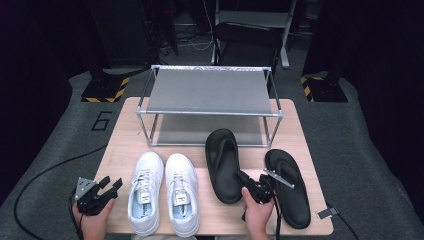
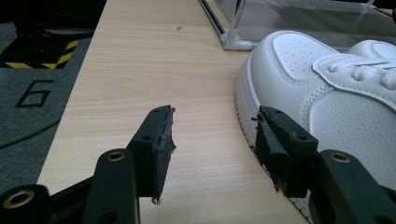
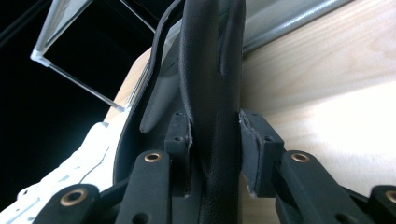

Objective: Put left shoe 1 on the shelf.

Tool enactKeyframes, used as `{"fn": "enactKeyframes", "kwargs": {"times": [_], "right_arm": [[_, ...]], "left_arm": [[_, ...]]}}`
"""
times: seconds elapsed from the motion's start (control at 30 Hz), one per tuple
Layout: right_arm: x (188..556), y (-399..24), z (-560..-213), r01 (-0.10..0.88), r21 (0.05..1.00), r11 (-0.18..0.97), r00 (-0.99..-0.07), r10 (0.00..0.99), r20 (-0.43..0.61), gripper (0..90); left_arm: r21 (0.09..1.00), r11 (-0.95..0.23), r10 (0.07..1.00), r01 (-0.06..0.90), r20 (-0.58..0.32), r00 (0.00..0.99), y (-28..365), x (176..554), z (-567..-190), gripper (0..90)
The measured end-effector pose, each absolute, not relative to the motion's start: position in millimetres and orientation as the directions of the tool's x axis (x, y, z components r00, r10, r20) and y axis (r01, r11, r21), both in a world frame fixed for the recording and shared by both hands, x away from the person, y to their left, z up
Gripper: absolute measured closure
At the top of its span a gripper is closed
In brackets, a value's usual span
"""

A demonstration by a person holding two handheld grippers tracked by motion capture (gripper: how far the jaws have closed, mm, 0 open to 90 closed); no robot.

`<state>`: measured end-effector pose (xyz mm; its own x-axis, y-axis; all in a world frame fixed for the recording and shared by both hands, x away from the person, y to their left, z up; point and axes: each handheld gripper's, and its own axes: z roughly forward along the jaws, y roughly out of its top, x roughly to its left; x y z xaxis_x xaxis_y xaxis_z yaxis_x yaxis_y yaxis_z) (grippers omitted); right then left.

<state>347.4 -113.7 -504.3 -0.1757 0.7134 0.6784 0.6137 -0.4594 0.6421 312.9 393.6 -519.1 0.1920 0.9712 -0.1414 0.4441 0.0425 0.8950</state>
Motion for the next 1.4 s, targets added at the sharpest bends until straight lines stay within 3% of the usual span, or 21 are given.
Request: {"fn": "enactKeyframes", "kwargs": {"times": [0.4,0.87,1.4], "right_arm": [[373,-103,-504,0.61,0.655,-0.446,-0.168,0.735,0.657,66.0],[433,-82,-515,0.6,0.681,-0.419,-0.185,0.756,0.628,66.1],[488,-67,-514,0.598,0.626,-0.501,-0.117,0.718,0.686,66.3]], "left_arm": [[0.893,0.041,0.97,0.449,-0.143,0.196,393,312,-519,45.9],[0.894,0.05,0.97,0.446,-0.15,0.193,395,308,-520,46.2],[0.91,0.079,0.973,0.408,-0.16,0.169,401,295,-520,47.1]]}}
